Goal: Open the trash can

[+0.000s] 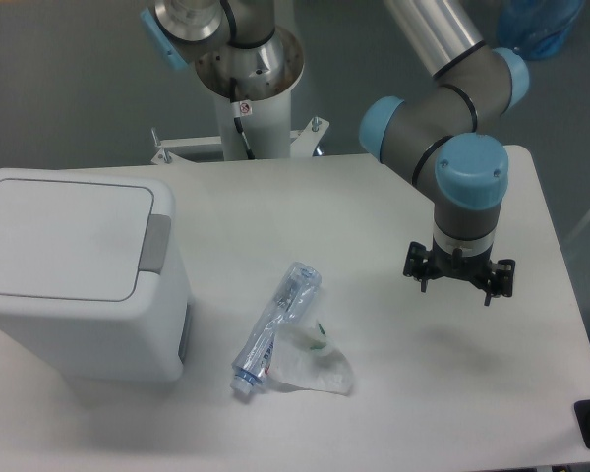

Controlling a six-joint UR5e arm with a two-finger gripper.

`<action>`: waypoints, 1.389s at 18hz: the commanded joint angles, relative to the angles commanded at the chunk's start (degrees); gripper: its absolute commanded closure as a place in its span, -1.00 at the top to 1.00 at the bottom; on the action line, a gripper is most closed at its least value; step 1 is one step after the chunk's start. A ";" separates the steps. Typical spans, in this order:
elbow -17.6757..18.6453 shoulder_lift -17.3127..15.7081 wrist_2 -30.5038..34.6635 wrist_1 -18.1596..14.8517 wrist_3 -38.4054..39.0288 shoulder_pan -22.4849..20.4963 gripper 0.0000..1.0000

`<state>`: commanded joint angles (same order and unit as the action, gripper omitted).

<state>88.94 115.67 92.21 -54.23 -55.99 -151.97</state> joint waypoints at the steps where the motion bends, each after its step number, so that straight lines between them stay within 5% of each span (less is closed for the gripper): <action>1: 0.61 -1.57 -0.62 -0.08 1.05 0.09 1.00; 6: 3.69 -7.82 -6.41 -0.08 8.16 2.11 1.00; 17: 0.89 -16.52 -21.08 -0.08 32.32 6.94 1.00; 25: 0.36 -19.08 -22.86 -0.79 40.78 14.84 1.00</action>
<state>89.30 96.59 69.35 -55.02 -15.21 -137.13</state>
